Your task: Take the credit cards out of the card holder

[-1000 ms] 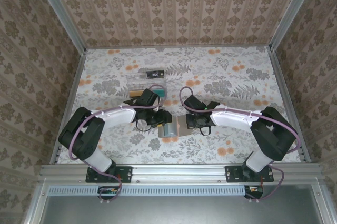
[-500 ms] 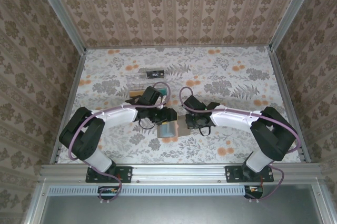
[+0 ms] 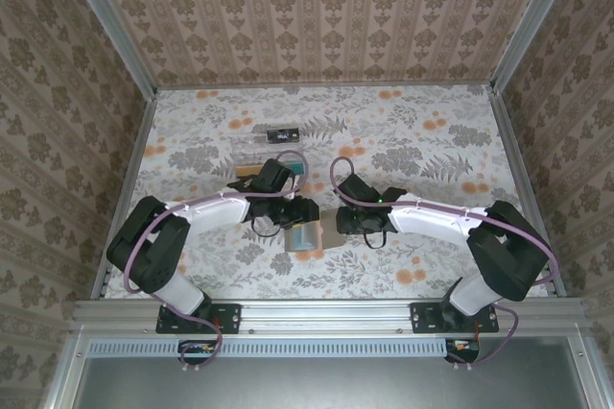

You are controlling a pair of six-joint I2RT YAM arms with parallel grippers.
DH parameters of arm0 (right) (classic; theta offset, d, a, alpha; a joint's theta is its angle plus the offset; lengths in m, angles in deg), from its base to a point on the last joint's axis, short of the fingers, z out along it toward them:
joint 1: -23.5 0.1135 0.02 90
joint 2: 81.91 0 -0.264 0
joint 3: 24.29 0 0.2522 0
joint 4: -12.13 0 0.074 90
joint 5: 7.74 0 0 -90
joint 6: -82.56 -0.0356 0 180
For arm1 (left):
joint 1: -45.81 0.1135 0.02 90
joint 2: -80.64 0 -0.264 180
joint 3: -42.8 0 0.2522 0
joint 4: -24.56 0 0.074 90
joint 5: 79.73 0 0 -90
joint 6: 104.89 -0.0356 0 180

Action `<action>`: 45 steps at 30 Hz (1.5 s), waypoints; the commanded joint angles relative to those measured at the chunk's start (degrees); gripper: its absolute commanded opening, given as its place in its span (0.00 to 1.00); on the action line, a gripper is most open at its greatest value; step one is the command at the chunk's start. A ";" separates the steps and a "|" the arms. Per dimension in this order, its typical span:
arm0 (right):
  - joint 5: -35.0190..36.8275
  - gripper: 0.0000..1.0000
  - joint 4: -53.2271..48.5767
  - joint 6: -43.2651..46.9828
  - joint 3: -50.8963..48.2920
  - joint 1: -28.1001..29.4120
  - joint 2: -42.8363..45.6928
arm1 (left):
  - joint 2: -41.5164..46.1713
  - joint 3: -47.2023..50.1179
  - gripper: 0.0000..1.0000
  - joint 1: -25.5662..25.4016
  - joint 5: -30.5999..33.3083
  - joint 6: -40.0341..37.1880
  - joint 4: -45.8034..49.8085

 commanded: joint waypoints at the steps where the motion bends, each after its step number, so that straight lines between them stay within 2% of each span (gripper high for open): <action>1: -1.44 0.36 0.97 -0.12 -0.48 0.82 -2.20 | 3.77 2.01 0.46 0.65 2.29 0.23 3.69; 6: -1.01 0.20 0.85 -0.12 0.03 1.27 -4.87 | 6.28 4.86 0.47 1.55 4.29 1.16 5.60; 11: -0.71 0.13 0.75 -0.12 -0.04 1.52 -5.45 | 6.58 5.59 0.47 1.73 7.49 1.60 8.51; 20: -0.23 0.13 0.52 -0.29 -0.26 1.70 -5.00 | 5.15 5.94 0.47 1.73 7.25 1.62 7.80; 34: -0.09 0.14 0.86 -0.72 -0.34 2.11 -5.14 | 3.48 4.82 0.50 0.31 -0.07 1.22 -0.87; 45: 0.05 0.16 1.01 -0.82 -0.53 2.13 -5.12 | 2.69 2.65 0.54 -1.07 -2.38 0.45 -2.20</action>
